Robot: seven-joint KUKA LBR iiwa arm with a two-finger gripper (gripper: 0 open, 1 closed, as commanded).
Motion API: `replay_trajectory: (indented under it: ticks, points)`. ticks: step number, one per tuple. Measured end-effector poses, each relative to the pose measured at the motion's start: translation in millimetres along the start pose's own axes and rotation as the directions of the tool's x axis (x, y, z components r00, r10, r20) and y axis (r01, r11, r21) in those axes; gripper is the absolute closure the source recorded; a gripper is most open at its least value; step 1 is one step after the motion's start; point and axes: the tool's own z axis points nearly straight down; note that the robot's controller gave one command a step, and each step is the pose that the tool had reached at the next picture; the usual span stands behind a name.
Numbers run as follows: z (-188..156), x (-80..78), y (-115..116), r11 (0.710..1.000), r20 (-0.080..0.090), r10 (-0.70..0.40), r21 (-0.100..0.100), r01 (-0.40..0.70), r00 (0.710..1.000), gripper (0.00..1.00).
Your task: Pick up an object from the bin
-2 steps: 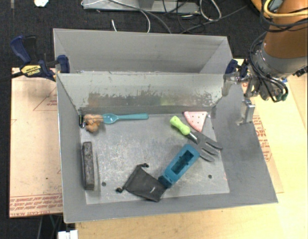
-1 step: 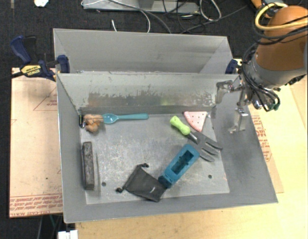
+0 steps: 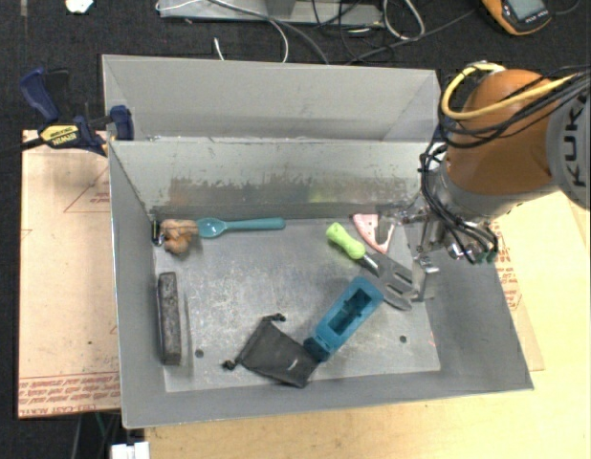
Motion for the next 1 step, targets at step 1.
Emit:
replay_trajectory:
  ticks: [1]
  points:
    - [68.7, -9.9, -9.0, 0.989, 0.004, 0.146, 0.0, -0.146, 0.989, 0.0]
